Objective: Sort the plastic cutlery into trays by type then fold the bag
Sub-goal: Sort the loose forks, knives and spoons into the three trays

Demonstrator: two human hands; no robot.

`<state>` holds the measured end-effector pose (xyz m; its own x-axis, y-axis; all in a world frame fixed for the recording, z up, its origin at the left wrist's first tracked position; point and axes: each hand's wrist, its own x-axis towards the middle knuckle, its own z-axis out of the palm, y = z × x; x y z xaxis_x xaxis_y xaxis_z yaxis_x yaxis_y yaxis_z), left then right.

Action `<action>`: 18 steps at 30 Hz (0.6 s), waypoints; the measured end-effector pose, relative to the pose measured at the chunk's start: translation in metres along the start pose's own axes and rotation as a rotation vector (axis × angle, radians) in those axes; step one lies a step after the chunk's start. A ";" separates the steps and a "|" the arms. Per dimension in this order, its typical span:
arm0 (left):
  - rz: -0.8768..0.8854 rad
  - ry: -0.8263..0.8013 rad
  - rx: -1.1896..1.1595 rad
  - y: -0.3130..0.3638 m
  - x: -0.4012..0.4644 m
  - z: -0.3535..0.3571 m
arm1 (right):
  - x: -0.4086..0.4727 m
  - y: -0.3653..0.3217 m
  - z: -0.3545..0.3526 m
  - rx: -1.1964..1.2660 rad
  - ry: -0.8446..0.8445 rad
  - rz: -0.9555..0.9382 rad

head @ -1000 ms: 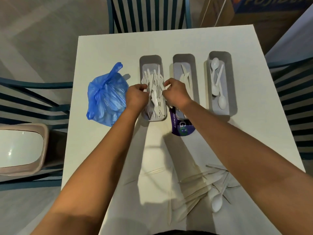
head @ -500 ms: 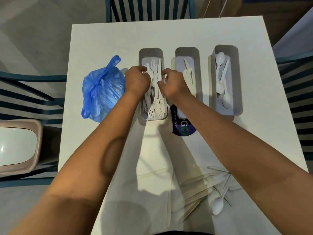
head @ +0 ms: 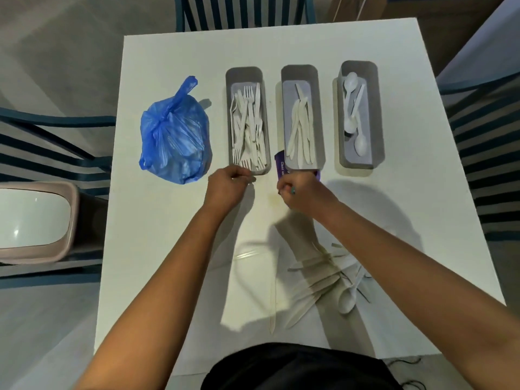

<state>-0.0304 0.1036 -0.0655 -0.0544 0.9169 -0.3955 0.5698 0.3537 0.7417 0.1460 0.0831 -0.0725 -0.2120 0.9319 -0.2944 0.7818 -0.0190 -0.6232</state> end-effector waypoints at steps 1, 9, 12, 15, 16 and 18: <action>0.007 -0.022 0.035 -0.006 -0.008 0.002 | -0.008 0.004 0.005 -0.034 -0.052 -0.005; 0.002 -0.155 0.250 -0.055 -0.065 0.006 | -0.064 0.008 0.029 -0.248 -0.351 -0.110; -0.010 -0.203 0.364 -0.067 -0.080 0.004 | -0.077 0.007 0.039 -0.340 -0.416 -0.185; 0.034 -0.229 0.507 -0.076 -0.095 0.009 | -0.087 0.010 0.049 -0.425 -0.412 -0.238; 0.055 -0.217 0.551 -0.079 -0.099 0.011 | -0.090 0.012 0.051 -0.446 -0.397 -0.253; 0.079 -0.162 0.586 -0.086 -0.103 0.013 | -0.092 0.013 0.056 -0.464 -0.368 -0.286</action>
<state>-0.0628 -0.0237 -0.0956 0.1061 0.8800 -0.4631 0.9258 0.0825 0.3689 0.1432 -0.0234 -0.0941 -0.5712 0.6906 -0.4436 0.8192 0.4460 -0.3604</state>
